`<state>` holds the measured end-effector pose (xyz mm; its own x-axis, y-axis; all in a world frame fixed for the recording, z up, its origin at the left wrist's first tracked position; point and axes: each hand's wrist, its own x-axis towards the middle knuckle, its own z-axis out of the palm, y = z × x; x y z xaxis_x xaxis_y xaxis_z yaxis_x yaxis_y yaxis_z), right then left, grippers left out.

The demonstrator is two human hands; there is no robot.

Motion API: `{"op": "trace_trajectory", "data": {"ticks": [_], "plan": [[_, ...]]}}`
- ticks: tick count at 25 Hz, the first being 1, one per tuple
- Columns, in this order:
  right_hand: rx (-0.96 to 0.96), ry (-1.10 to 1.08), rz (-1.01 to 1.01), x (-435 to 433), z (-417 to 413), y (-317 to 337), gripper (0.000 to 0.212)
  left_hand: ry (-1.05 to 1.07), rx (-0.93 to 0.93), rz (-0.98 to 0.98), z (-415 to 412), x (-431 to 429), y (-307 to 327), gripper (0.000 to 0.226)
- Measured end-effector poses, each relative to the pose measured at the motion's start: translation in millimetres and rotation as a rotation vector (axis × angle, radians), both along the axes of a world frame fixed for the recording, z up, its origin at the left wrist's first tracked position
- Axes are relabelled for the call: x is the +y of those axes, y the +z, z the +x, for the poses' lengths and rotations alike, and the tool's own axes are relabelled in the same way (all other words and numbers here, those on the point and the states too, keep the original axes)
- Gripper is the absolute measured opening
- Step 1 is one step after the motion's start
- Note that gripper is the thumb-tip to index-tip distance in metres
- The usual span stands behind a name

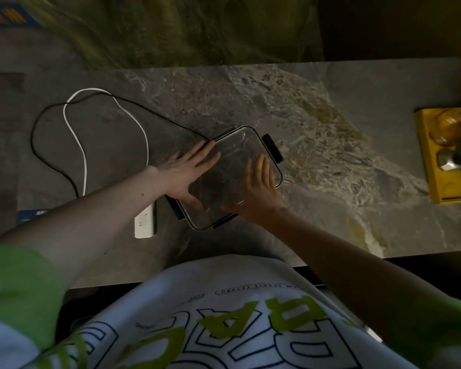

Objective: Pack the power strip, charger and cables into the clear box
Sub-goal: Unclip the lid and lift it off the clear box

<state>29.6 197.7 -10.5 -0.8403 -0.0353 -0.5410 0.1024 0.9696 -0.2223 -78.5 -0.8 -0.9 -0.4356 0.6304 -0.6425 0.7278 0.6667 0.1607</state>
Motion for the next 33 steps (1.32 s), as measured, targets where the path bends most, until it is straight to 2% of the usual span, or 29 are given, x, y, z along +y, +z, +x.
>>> {"op": "trace_trajectory", "data": {"ticks": [5,10,13,16,19,21,24,27,29,33], "plan": [[-0.008,0.257,0.054,31.3,-32.8,-2.1,0.129,0.234,-0.011,0.046,31.7,7.6,-7.6,0.128],[-0.025,0.608,0.185,61.4,-77.6,4.4,0.129,0.515,0.113,-0.027,82.9,46.3,-16.3,0.124],[-0.014,0.681,0.254,58.7,-87.1,7.5,0.128,0.654,0.043,-0.069,90.3,63.0,-10.7,0.123],[0.027,0.652,0.278,57.7,-84.5,8.2,0.127,0.687,0.023,-0.064,92.8,66.2,-7.3,0.123],[0.007,0.473,0.206,57.2,-73.9,9.7,0.125,0.641,0.016,-0.005,91.9,56.3,-11.2,0.114],[0.017,0.270,0.110,55.5,-59.9,10.3,0.127,0.659,0.011,0.147,88.0,42.8,-12.1,0.098],[-0.007,-0.164,-0.197,56.1,-35.8,4.8,0.126,0.985,-0.027,0.450,78.8,21.4,-10.9,0.073],[0.031,-0.420,-0.490,51.0,-18.0,3.8,0.111,1.204,-0.230,0.473,65.4,8.2,-14.7,0.070],[0.075,-0.497,-0.560,47.3,-13.6,-0.4,0.099,1.268,-0.384,0.482,55.7,8.6,-14.8,0.071],[-0.069,-0.940,-0.697,55.9,-13.6,-21.8,0.069,1.446,-0.379,0.559,41.1,14.1,-12.5,0.049]]}}
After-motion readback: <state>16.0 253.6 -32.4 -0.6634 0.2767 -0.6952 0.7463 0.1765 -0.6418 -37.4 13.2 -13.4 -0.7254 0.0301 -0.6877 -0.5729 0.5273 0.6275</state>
